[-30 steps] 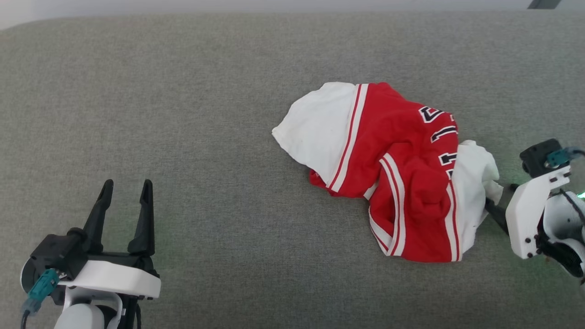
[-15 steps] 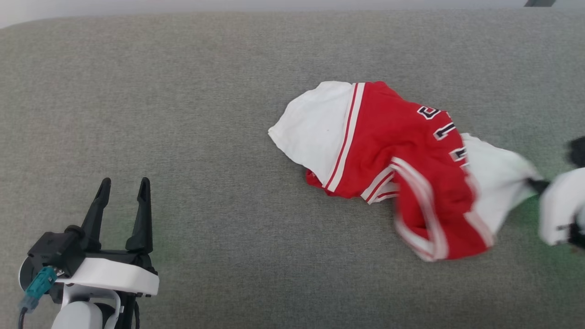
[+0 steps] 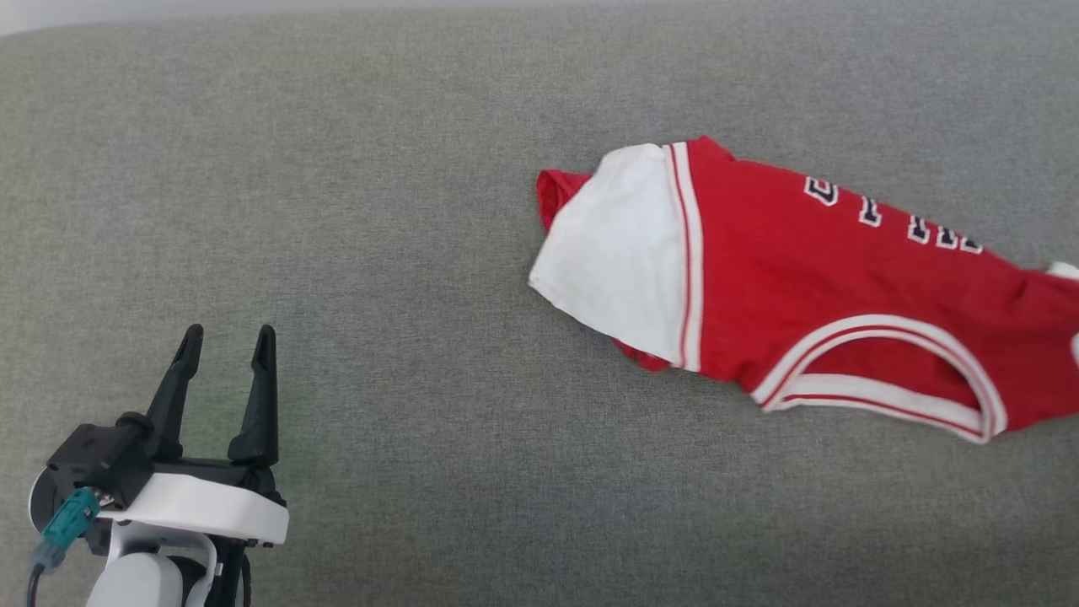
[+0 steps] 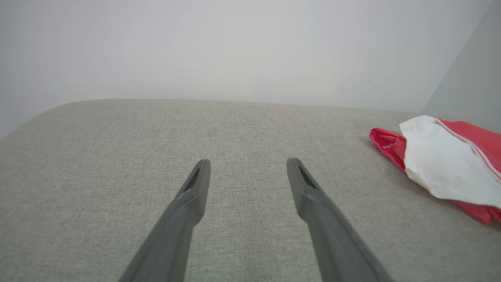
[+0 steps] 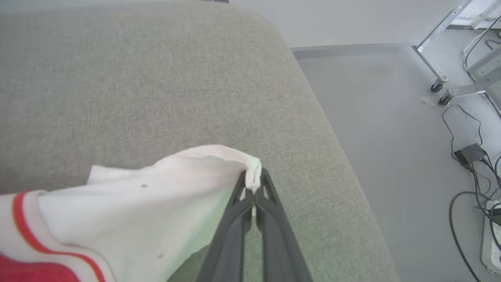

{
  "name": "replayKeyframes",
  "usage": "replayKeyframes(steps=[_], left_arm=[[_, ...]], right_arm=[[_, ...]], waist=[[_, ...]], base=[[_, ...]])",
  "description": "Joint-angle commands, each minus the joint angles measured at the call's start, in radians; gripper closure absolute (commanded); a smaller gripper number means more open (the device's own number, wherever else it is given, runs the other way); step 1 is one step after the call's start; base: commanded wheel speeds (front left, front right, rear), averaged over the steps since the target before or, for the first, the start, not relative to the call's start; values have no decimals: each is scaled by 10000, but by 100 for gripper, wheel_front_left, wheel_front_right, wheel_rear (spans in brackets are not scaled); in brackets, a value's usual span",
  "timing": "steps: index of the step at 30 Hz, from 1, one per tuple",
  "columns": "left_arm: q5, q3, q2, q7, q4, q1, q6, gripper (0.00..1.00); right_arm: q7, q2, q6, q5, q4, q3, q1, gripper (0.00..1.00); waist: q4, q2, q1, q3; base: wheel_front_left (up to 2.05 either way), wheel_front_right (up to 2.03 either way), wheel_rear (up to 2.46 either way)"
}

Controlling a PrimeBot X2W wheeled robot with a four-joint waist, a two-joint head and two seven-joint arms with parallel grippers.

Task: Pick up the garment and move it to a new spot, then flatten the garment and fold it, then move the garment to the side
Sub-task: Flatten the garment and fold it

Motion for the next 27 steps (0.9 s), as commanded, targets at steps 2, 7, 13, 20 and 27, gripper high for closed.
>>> replayKeyframes(steps=[2, 7, 13, 20, 27], left_arm=[[-40, -57, 89, -20, 24, -143, 21, 0], [-82, -198, 287, -20, 113, -207, 21, 0], [-158, -612, 776, -20, 165, -422, 21, 0], [-327, -1673, 1977, -20, 91, -1211, 21, 0], [-1161, -3602, 3583, 1207, -359, -2864, 23, 0]], right_arm=[[-572, 191, -52, -517, 471, -572, -231, 100], [-949, 652, -52, -1099, 1125, -942, -394, 100], [-1828, 1058, -52, -1345, 1496, -1257, -428, 0], [-3439, 1344, -40, -1348, 840, -1344, -63, 0], [-4438, 1958, -32, -1428, -1074, -338, 247, 0]], waist=[[20, -1, 0, 33], [-1, -1, 0, 36], [-243, -1, 0, -55], [-627, -1, 0, -309], [-1321, -1, 0, -476]], base=[[0, 0, 0], [0, 0, 0], [0, 0, 0], [0, 0, 0], [0, 0, 0]])
